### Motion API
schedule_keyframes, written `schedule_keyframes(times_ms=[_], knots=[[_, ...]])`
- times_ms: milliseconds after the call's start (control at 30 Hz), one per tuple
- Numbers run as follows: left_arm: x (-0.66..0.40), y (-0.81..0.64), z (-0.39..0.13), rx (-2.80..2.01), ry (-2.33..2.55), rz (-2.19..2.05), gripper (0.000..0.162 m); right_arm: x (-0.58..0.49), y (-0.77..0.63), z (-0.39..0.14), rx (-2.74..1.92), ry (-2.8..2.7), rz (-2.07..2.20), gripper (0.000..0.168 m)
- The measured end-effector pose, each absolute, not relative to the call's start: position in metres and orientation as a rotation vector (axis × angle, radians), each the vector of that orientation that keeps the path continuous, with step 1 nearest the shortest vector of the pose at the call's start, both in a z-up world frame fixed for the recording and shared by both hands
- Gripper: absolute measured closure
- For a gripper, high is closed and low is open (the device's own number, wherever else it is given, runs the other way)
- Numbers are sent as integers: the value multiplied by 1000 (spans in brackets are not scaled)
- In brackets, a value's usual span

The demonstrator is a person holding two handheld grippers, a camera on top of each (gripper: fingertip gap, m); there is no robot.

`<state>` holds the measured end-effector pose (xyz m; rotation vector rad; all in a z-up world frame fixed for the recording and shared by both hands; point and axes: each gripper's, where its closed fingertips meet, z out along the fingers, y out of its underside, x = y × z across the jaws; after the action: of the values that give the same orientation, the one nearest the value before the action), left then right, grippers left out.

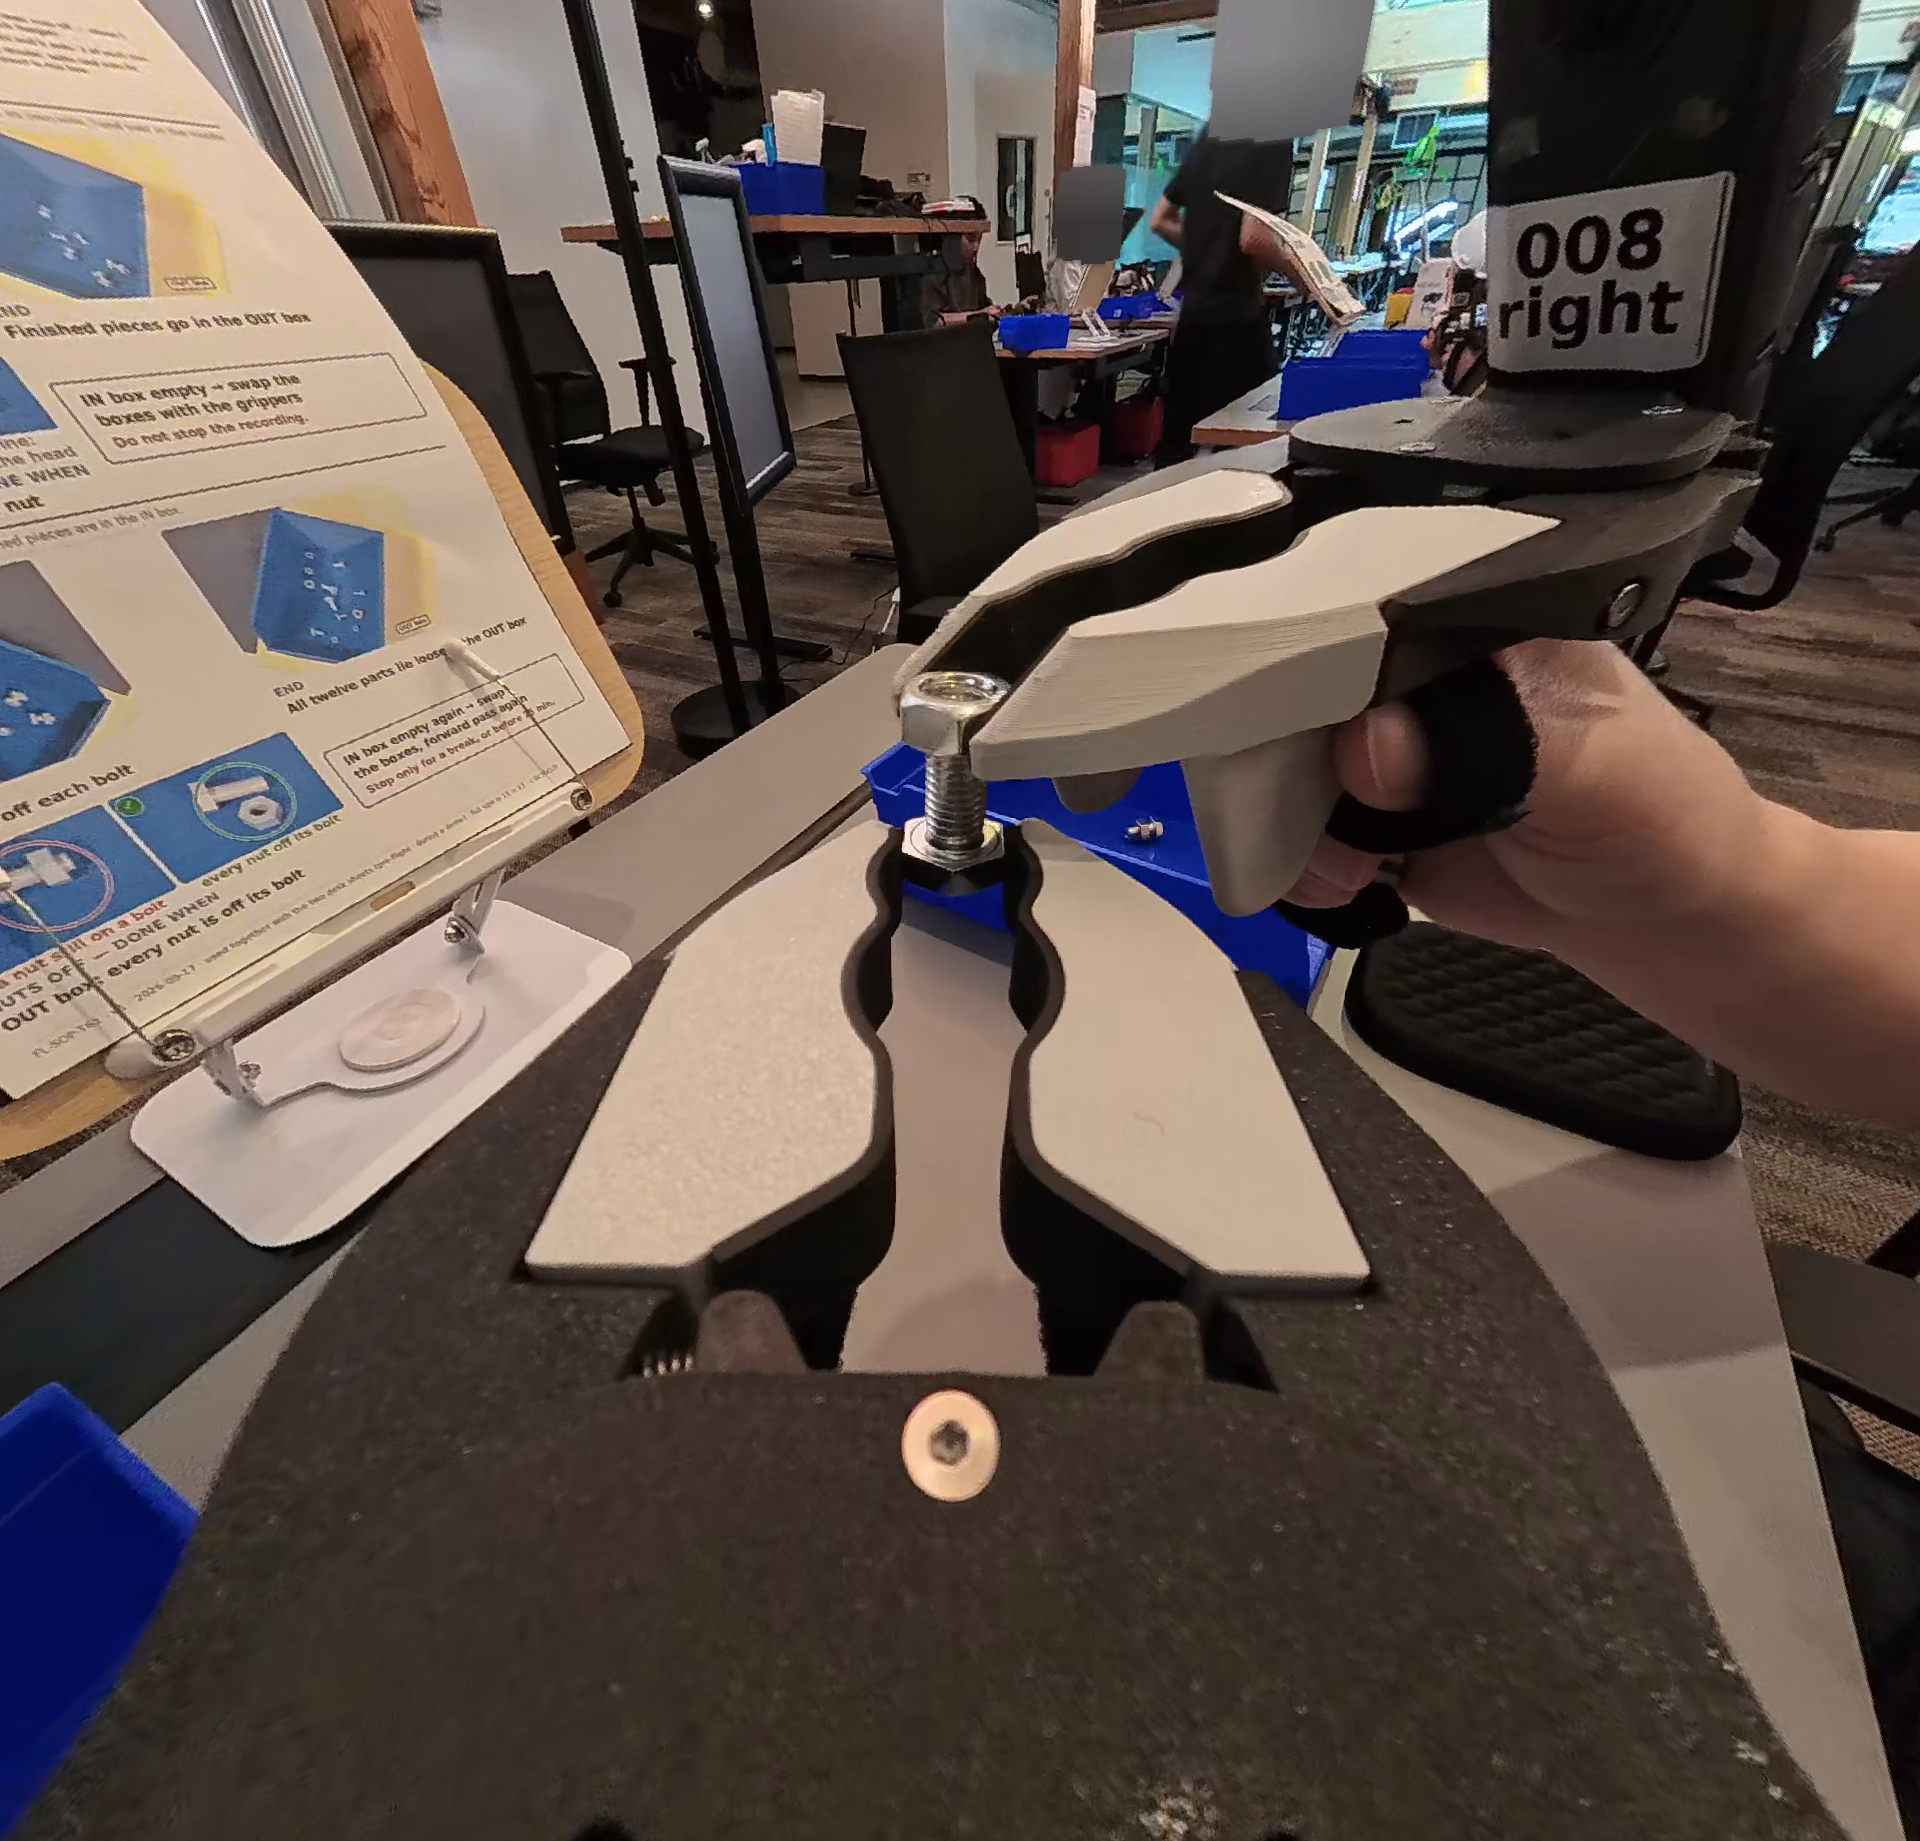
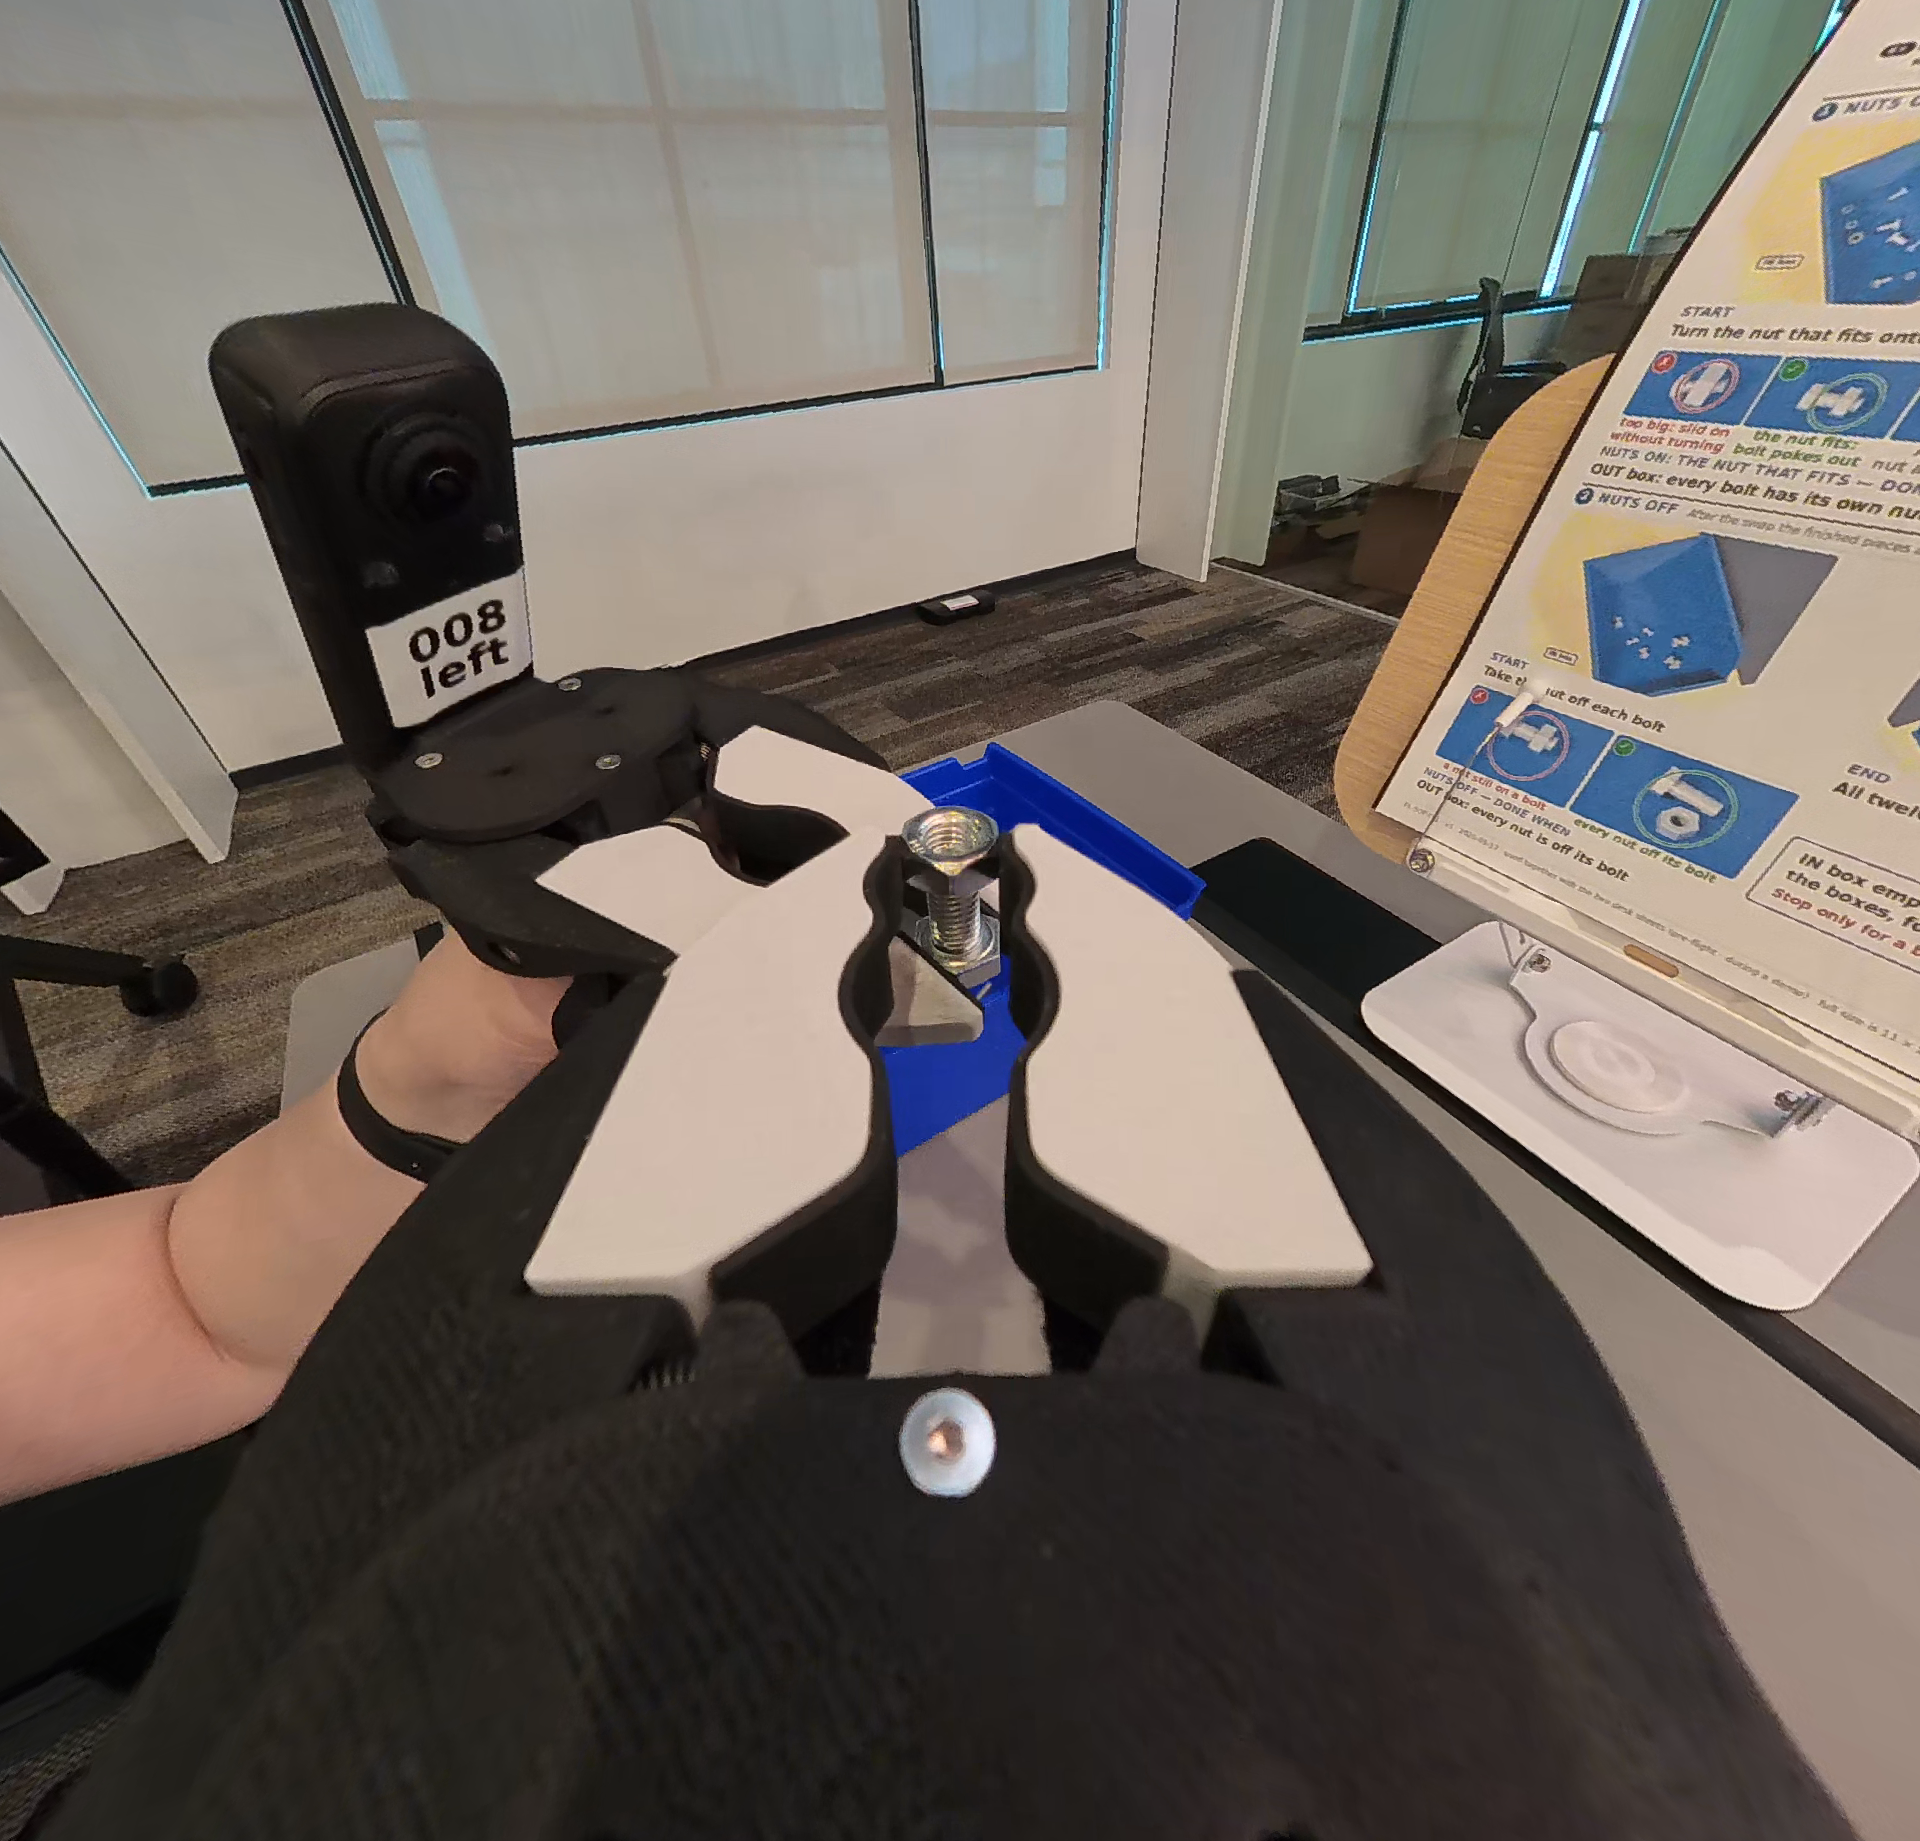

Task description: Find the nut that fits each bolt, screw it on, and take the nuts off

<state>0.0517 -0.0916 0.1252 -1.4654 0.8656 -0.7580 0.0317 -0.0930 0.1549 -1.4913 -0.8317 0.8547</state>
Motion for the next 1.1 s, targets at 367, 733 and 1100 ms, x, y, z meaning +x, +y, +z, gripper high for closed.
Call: schedule_keyframes(times_ms=[367, 733, 1100], knots=[[52, -90, 125, -1465, 846, -753, 144, 32, -91, 153, -1512, -794, 826, 149], [51, -95, 128, -1453, 882, -799, 144, 35, -96, 157, -1461, -853, 842, 124], [72, -161, 136, -1255, 1201, -1184, 144, 61, -151, 182, -1114, -1200, 1326, 124]])
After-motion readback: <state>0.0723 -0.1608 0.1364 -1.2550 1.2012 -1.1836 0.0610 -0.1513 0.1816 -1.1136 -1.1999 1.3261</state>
